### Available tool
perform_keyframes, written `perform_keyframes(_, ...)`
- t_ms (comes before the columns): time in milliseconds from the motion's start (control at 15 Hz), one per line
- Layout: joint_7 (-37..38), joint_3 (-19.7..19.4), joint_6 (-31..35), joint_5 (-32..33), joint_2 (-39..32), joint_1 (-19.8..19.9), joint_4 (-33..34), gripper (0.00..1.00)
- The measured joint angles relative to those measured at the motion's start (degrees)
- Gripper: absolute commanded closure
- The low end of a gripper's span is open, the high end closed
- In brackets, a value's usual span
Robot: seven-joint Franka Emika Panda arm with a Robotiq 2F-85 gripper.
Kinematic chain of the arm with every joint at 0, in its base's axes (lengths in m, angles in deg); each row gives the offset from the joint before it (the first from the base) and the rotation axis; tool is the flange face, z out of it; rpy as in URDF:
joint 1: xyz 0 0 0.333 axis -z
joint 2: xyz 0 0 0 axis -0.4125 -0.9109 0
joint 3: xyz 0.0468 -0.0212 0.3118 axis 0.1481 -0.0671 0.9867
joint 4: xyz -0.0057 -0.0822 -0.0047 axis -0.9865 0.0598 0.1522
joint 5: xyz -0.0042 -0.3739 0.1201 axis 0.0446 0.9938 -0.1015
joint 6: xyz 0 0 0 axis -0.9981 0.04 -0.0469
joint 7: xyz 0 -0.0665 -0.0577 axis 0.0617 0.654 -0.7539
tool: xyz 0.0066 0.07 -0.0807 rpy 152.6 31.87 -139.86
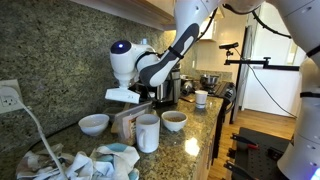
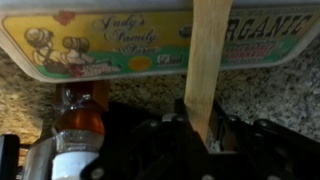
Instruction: Use the wooden spoon to mix the contents in the bowl
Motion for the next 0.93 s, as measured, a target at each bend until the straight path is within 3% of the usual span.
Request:
perform_keyframes(533,-5.48,-0.58,2.86,-7.38,-1.88,-2.02,-0.61,0.93)
perform_keyframes(600,-5.58,-1.05,2.87,-7.66,-1.99,-2.41,-0.56,0.53)
perform_keyframes(933,-5.58,-4.08,2.88,-7.61,-2.04,-4.44,0.12,0.19)
